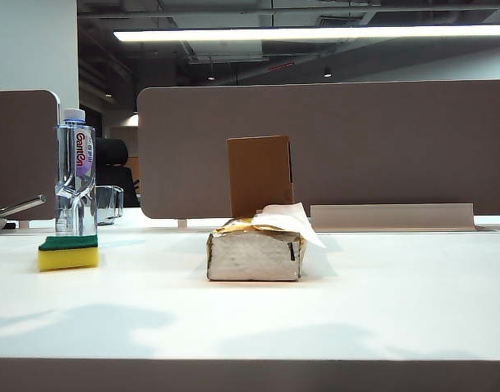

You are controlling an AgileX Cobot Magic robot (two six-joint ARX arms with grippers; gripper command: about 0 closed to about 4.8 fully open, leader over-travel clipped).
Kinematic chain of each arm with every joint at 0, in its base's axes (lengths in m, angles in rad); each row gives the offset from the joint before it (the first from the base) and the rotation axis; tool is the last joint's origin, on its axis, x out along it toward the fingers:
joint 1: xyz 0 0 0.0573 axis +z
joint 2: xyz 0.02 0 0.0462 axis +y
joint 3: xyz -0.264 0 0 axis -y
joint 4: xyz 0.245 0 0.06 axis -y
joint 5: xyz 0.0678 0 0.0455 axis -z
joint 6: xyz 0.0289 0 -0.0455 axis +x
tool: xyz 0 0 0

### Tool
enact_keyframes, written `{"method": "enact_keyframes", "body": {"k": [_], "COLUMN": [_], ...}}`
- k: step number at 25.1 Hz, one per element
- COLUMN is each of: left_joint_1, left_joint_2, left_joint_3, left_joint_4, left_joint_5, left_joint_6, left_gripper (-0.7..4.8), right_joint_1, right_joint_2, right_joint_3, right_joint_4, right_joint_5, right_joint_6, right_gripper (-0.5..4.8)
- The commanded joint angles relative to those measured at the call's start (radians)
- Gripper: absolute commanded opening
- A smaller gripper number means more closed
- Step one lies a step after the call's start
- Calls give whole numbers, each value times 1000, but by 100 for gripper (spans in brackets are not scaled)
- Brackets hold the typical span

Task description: Move the sponge from right to left to wipe the table, avoiding obstacles on the table, and finally reaching the bottle of mineral water.

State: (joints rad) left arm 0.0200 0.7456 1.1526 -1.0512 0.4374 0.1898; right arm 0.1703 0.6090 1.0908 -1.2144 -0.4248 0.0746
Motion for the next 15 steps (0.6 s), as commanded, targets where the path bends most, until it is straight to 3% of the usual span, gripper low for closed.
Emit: {"method": "enact_keyframes", "body": {"k": [1,8,15], "left_joint_1": [0,0,0], "left_joint_2": [-89,-381,-533], "left_joint_3": [-40,-196,-278], "left_joint_4": [0,-4,47], "left_joint_5": [-93,-203,-225], "left_joint_6": [-8,-100,-123], "left_gripper": [347,341,331], "right_joint_1": [0,-1,-1], "right_joint_2": [-14,-106,-187], "right_joint_3": [3,-108,-260], "right_joint_4": [7,151,318], "right_joint_5": [47,170,279], "right_joint_6": [-28,-16,30], "right_gripper": [269,267,259]}}
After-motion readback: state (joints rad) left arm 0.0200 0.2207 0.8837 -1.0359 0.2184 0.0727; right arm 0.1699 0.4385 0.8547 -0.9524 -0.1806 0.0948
